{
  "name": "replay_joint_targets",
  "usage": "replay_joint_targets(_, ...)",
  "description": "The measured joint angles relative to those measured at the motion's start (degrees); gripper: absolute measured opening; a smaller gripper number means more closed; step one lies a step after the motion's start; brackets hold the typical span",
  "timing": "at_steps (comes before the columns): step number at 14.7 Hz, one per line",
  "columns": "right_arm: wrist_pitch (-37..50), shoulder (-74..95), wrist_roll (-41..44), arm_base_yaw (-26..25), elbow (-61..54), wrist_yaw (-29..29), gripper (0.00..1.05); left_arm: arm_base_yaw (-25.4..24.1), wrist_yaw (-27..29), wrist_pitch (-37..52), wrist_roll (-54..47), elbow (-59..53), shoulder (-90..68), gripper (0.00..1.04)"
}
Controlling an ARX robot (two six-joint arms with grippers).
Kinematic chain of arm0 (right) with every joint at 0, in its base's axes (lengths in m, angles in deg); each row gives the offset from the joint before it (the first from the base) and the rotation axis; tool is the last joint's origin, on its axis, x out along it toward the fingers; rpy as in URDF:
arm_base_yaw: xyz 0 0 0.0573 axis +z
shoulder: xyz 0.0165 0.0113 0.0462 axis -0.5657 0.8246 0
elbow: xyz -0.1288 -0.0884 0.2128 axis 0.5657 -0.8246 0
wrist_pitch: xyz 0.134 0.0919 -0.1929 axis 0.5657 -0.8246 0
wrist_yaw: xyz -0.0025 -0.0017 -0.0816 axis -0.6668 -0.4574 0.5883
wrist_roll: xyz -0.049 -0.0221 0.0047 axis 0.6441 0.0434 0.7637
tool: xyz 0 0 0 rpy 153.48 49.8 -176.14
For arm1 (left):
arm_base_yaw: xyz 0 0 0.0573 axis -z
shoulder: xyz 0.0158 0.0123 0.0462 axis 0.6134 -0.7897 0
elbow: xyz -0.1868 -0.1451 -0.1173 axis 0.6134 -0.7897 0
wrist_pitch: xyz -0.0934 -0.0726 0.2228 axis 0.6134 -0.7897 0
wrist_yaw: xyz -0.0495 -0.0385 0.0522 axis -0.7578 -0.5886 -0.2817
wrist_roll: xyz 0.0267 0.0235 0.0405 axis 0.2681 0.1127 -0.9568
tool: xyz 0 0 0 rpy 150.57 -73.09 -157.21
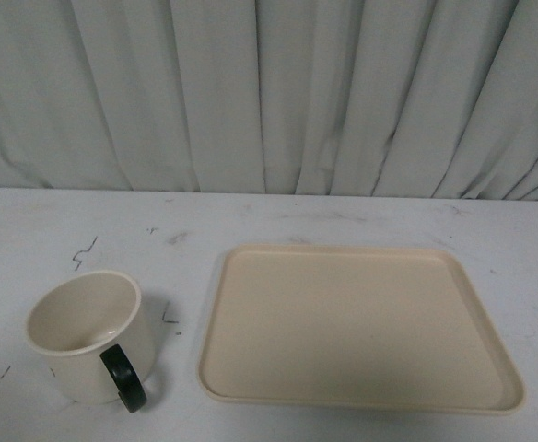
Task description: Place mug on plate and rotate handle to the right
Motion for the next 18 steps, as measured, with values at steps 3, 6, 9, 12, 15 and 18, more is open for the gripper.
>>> replay_joint_targets(3,0.0,0.0,0.0,0.0,0.0,0.0,0.98,0.0,0.0,0.0,0.0,0.0,0.0,0.98)
replay_joint_targets(6,0.0,0.0,0.0,0.0,0.0,0.0,0.98,0.0,0.0,0.0,0.0,0.0,0.0,0.98)
replay_joint_targets(9,0.0,0.0,0.0,0.0,0.0,0.0,0.98,0.0,0.0,0.0,0.0,0.0,0.0,0.98)
replay_joint_targets(12,0.0,0.0,0.0,0.0,0.0,0.0,0.98,0.0,0.0,0.0,0.0,0.0,0.0,0.98)
replay_joint_targets(15,0.0,0.0,0.0,0.0,0.0,0.0,0.98,0.0,0.0,0.0,0.0,0.0,0.0,0.98)
replay_joint_targets(18,0.0,0.0,0.0,0.0,0.0,0.0,0.98,0.0,0.0,0.0,0.0,0.0,0.0,0.98)
